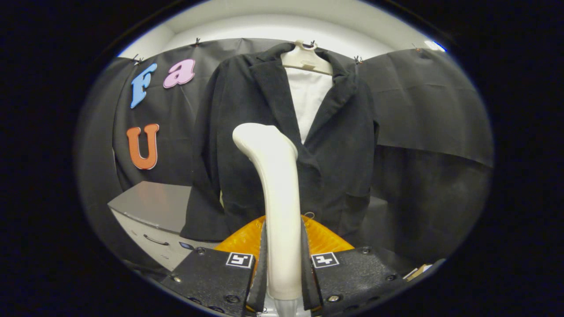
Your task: Iron the clothes twice with a garment steamer, once on the left side and once on the right side.
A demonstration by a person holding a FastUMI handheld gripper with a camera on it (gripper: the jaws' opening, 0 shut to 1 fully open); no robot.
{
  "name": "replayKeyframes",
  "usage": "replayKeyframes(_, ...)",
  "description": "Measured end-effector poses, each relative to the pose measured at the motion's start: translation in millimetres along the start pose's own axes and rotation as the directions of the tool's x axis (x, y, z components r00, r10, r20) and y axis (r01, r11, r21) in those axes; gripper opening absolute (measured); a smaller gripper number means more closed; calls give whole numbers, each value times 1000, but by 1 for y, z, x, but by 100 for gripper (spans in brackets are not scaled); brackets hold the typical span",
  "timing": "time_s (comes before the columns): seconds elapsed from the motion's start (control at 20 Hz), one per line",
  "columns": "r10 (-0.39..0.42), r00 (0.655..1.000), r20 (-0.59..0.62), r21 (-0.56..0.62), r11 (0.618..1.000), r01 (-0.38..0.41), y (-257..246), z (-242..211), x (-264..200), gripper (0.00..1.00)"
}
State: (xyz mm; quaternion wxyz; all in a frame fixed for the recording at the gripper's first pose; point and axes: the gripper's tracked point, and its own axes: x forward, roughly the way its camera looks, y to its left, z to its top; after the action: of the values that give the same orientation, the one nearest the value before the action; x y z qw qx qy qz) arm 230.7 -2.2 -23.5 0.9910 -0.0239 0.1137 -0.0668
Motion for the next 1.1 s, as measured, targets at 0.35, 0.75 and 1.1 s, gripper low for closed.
replayKeyframes(0.35,-24,996,-84,14,1000,25,-10,-50,7,35)
replayKeyframes(0.75,-31,989,-146,-10,1000,30,-9,-97,10,35)
replayKeyframes(1.1,-43,976,-213,-32,999,37,-7,-144,11,35)
